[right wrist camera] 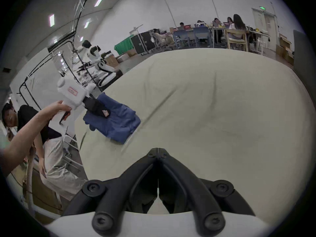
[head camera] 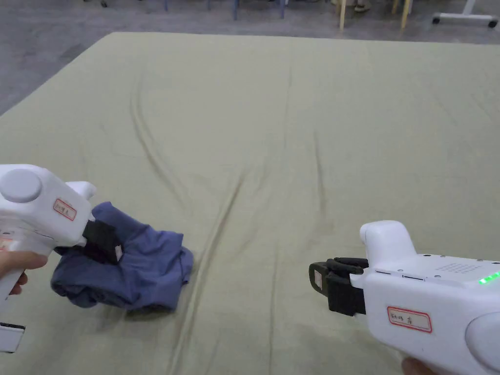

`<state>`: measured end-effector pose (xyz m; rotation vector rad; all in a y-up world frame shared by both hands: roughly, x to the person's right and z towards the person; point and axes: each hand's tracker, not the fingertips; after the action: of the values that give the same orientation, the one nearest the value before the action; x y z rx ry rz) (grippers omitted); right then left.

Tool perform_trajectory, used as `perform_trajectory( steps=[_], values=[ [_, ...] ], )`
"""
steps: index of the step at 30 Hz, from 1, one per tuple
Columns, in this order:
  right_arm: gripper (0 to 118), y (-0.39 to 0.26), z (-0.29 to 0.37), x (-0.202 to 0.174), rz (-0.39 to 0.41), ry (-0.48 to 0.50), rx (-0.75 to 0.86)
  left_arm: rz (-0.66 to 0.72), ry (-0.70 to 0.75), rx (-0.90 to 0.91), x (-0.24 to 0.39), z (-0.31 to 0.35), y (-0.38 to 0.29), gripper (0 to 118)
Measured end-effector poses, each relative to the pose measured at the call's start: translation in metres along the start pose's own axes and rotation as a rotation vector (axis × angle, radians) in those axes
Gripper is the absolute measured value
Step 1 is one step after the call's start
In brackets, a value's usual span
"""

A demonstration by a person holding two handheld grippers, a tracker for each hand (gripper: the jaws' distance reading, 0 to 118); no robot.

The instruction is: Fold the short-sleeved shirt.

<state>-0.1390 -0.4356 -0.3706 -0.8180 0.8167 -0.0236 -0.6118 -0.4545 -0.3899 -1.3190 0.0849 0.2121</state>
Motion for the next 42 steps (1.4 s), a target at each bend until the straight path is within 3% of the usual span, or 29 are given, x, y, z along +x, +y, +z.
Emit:
perform_trajectory(
  steps=[4,5,7,14,15,16,17,19,21,26,29,33,36,42],
  values=[
    [2,0.001,-0.016,-0.015,0.023,0.003,-0.024,0.016,-0.025,0.012,-0.032,-0.034,-0.007,47],
    [2,0.001,-0.017,-0.017,0.027,0.007,-0.029,0.012,0.027,0.052,-0.034,-0.039,-0.011,62],
    [2,-0.001,-0.014,-0.019,0.033,0.009,-0.035,-0.026,0.195,0.085,-0.039,-0.041,-0.016,113],
    [2,-0.003,0.032,0.003,0.05,-0.047,0.013,0.132,0.246,0.279,-0.051,0.039,-0.055,115],
    [2,-0.003,0.045,0.008,0.05,-0.066,0.033,0.127,0.224,0.308,-0.045,0.056,-0.063,102],
    [2,-0.003,0.058,0.012,0.062,-0.094,0.052,0.047,0.179,0.394,-0.041,0.071,-0.071,47],
    [2,-0.004,0.073,0.017,0.076,-0.127,0.073,-0.007,0.226,0.487,-0.023,0.089,-0.081,2],
    [2,-0.004,0.106,0.025,0.094,-0.186,0.123,-0.034,0.332,0.583,0.014,0.123,-0.096,0],
    [2,-0.002,0.143,0.036,0.092,-0.233,0.188,-0.024,0.234,0.698,0.063,0.169,-0.113,0],
    [2,0.017,0.25,0.055,0.12,-0.412,0.373,-0.047,0.199,1.015,0.181,0.241,-0.137,0],
    [2,0.03,0.311,0.067,0.11,-0.494,0.479,-0.067,0.098,1.128,0.252,0.274,-0.148,0],
    [2,0.045,0.373,0.08,0.099,-0.621,0.584,-0.14,0.091,1.177,0.32,0.298,-0.146,0],
    [2,0.053,0.404,0.084,0.105,-0.689,0.621,-0.153,-0.018,1.192,0.347,0.309,-0.142,0],
    [2,0.056,0.434,0.092,0.075,-0.684,0.686,-0.184,0.018,1.211,0.374,0.32,-0.137,0]
  ],
)
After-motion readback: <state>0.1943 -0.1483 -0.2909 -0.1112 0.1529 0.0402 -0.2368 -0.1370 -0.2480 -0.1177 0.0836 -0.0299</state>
